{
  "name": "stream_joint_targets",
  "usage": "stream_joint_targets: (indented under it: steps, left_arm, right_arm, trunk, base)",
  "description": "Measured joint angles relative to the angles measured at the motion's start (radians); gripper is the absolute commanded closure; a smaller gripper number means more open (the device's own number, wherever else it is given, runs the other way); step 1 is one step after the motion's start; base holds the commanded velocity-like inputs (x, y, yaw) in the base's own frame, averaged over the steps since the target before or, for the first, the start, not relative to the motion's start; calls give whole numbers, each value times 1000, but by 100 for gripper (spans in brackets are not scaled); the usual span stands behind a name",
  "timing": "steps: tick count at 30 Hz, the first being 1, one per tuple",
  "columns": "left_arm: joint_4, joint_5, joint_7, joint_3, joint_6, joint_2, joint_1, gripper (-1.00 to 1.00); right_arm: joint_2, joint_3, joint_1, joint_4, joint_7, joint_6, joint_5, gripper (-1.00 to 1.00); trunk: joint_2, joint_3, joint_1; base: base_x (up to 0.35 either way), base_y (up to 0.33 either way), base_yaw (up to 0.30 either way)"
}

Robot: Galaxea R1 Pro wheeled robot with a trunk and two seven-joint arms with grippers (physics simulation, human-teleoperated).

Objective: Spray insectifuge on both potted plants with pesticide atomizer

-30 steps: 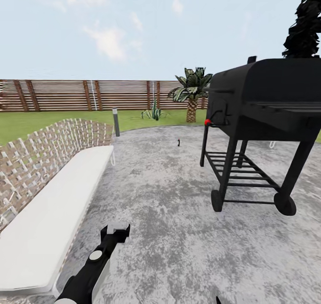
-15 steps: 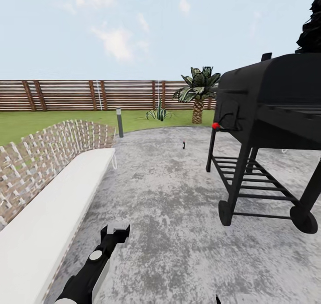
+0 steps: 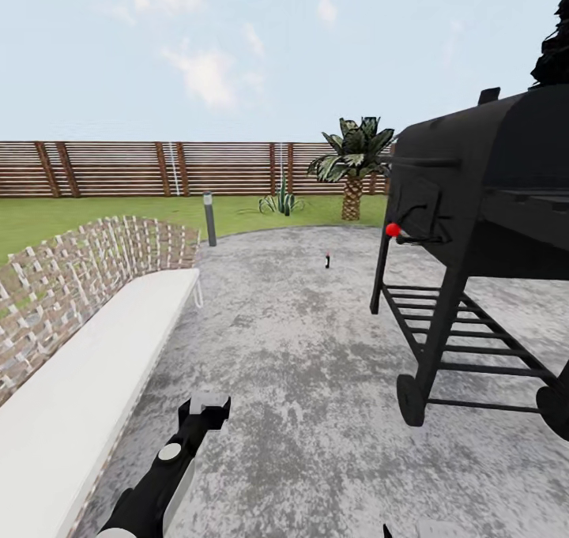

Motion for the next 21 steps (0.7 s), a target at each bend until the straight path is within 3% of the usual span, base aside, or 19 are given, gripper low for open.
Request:
stream_joint_targets:
  steps: [21]
  left_arm:
    - [0, 0, 0, 0, 0, 0, 0, -100]
  right_arm:
    - [-1, 0, 0, 0, 0, 0, 0, -100]
  trunk:
    - [0, 0, 0]
  base:
    - [336, 0, 0]
